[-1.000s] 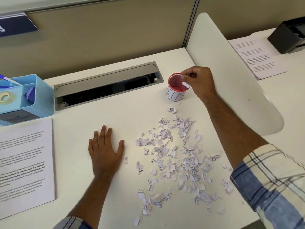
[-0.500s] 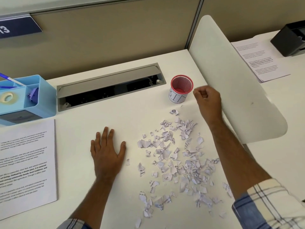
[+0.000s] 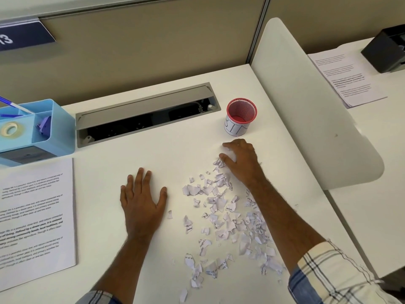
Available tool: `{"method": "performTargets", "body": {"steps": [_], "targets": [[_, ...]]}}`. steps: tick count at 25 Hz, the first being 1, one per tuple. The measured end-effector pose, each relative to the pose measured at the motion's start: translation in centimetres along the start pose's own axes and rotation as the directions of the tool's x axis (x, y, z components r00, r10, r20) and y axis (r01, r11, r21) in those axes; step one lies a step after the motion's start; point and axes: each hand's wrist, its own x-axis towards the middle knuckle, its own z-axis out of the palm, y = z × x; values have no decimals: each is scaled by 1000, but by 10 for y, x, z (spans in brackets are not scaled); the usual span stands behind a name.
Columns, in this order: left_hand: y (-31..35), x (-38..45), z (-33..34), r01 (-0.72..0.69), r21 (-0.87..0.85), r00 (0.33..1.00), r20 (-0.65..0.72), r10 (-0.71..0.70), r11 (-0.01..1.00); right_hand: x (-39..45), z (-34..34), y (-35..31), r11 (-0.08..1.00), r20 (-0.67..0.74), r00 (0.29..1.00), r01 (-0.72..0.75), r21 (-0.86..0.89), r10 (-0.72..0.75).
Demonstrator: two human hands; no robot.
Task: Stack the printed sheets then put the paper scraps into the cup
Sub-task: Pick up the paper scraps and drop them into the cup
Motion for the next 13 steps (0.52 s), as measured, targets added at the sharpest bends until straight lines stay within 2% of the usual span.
{"method": "performTargets", "body": {"steps": [7, 11, 13], "targets": [[-1, 0, 1, -3, -10, 1000, 0, 3, 1000, 0, 9, -11, 973, 132, 969, 218, -81, -207], [-1, 0, 0, -4, -16, 1000, 0, 4, 1000, 6, 1, -9, 986, 151, 976, 162, -46, -154], [-1, 0, -1, -4, -16, 1000, 2, 4, 1000, 1, -9, -8, 991, 103, 986, 131, 37, -134]]}}
